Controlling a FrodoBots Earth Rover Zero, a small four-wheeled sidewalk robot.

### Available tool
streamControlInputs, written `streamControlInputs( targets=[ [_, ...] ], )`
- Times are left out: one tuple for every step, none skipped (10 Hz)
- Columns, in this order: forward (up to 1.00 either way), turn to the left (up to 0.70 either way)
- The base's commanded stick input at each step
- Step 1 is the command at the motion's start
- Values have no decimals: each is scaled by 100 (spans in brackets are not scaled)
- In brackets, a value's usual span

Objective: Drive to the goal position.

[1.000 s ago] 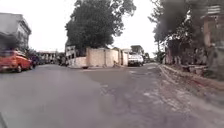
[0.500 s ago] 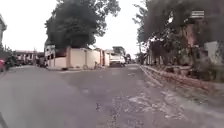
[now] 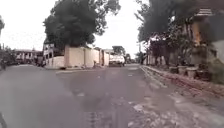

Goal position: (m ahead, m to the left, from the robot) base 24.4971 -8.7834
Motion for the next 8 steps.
streamControlInputs(
  targets=[
    [70,0],
    [70,-7],
    [70,-32],
    [70,-29],
    [70,-13],
    [70,0],
    [70,0],
    [70,0]
  ],
)
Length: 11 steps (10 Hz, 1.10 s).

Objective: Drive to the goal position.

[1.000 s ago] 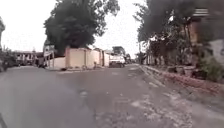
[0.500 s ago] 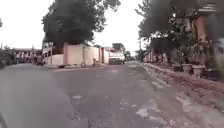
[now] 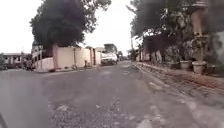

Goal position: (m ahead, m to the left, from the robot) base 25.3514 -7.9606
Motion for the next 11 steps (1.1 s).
streamControlInputs(
  targets=[
    [70,0],
    [70,0],
    [70,0],
    [70,0],
    [70,0],
    [70,0],
    [70,0],
    [70,0],
    [70,0],
    [70,0],
    [70,0]
  ],
)
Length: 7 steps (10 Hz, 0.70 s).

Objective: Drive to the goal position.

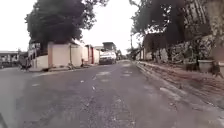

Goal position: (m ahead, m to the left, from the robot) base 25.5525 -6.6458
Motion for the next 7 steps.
streamControlInputs(
  targets=[
    [70,0],
    [70,0],
    [70,0],
    [70,0],
    [70,0],
    [70,0],
    [70,0]
  ],
)
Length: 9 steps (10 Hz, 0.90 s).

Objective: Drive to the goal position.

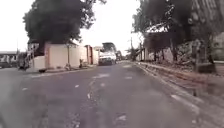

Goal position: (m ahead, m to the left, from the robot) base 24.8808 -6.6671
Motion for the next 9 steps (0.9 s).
streamControlInputs(
  targets=[
    [70,0],
    [70,0],
    [70,0],
    [70,0],
    [70,0],
    [70,0],
    [70,0],
    [70,0],
    [70,0]
  ],
)
